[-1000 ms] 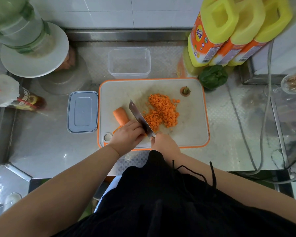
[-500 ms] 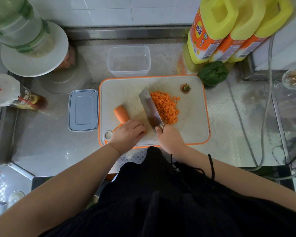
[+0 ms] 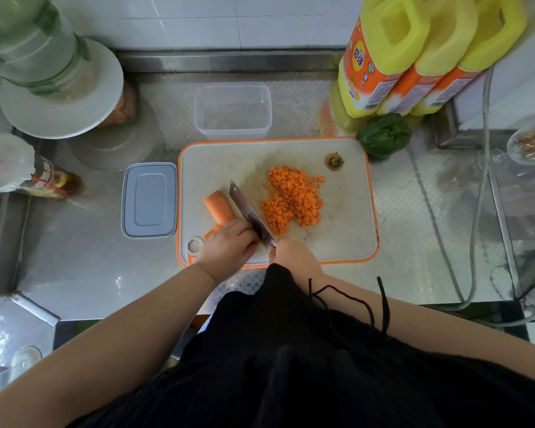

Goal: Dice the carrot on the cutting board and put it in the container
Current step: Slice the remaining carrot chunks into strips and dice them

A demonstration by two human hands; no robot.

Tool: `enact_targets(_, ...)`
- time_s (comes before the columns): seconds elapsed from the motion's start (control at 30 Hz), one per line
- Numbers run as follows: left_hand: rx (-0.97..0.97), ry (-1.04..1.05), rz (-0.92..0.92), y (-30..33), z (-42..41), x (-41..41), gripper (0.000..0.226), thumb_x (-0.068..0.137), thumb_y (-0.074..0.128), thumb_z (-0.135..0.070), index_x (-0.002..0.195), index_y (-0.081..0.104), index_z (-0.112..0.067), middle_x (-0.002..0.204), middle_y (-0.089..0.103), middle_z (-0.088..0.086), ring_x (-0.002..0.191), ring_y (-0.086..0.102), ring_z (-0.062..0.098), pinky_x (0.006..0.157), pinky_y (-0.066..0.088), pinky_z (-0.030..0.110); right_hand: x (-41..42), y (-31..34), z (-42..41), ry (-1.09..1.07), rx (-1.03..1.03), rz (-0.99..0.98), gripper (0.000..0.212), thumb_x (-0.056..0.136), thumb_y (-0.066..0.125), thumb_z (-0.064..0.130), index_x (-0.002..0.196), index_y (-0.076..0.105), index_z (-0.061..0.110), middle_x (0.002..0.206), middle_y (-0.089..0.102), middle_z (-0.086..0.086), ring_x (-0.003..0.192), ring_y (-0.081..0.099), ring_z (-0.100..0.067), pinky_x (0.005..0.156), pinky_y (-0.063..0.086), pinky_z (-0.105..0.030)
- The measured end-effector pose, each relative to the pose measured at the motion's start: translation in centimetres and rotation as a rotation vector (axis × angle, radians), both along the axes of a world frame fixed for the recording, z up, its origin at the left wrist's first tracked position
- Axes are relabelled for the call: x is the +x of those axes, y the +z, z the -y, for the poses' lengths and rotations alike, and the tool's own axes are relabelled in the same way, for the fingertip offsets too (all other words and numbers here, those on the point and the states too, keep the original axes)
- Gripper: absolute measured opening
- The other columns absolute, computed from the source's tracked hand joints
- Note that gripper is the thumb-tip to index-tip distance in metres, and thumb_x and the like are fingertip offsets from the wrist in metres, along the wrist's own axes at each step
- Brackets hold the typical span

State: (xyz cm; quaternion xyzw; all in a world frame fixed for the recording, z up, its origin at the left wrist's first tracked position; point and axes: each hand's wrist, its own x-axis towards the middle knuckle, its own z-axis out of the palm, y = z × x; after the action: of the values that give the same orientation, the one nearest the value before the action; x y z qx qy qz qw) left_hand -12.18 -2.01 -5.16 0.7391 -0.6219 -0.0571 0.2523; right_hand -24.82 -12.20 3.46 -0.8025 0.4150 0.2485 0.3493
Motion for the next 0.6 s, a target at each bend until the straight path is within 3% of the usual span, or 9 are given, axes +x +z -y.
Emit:
enact_targets(0.23, -0.002, 0.01, -0.01, 0.0, 0.2, 0.0, 0.023, 0.088, 0.054, -0.022, 0.079, 0.073, -0.01, 0.085, 0.067, 0.003, 0.077, 0.06, 0.019, 0.069, 0.047, 0.025, 1.7, -1.4, -1.6, -0.159, -0.183, -0.155, 0.02, 0.099, 0.047, 0.018, 0.097, 0.064, 0.009, 0.096, 0.066, -0.007, 0.088, 0.064, -0.023, 0.064, 0.04, -0.029)
enact_targets(0.37, 0.027, 0.0, 0.01, -0.1, 0.1, -0.1, 0.022, 0.09, 0.054, -0.021, 0.08, 0.071, -0.01, 0.085, 0.066, 0.004, 0.077, 0.061, 0.021, 0.064, 0.052, 0.032, 1.1, -1.8, -0.2, -0.174, -0.015, 0.029, 0.033, 0.101, 0.042, 0.032, 0.104, 0.058, 0.004, 0.093, 0.061, -0.011, 0.092, 0.061, -0.029, 0.069, 0.039, -0.031)
enact_targets(0.47, 0.069, 0.02, 0.007, 0.0, 0.1, -0.4, 0.023, 0.092, 0.053, -0.021, 0.081, 0.07, -0.011, 0.089, 0.066, 0.003, 0.077, 0.062, 0.023, 0.062, 0.053, 0.037, 0.5, -2.1, 0.9, -0.23, 0.057, 0.129, 0.031, 0.1, 0.043, 0.035, 0.09, 0.053, 0.008, 0.081, 0.054, -0.007, 0.076, 0.054, -0.026, 0.064, 0.036, -0.03)
enact_targets(0.6, 0.05, 0.111, -0.023, 0.7, -0.4, -0.9, 0.025, 0.093, 0.052, -0.025, 0.088, 0.071, -0.009, 0.094, 0.067, 0.004, 0.082, 0.062, 0.024, 0.066, 0.055, 0.036, -0.4, -1.4, 2.1, -0.257, 0.014, 0.165, 0.035, 0.101, 0.041, 0.033, 0.078, 0.047, 0.007, 0.07, 0.05, -0.006, 0.071, 0.051, -0.027, 0.06, 0.035, -0.03)
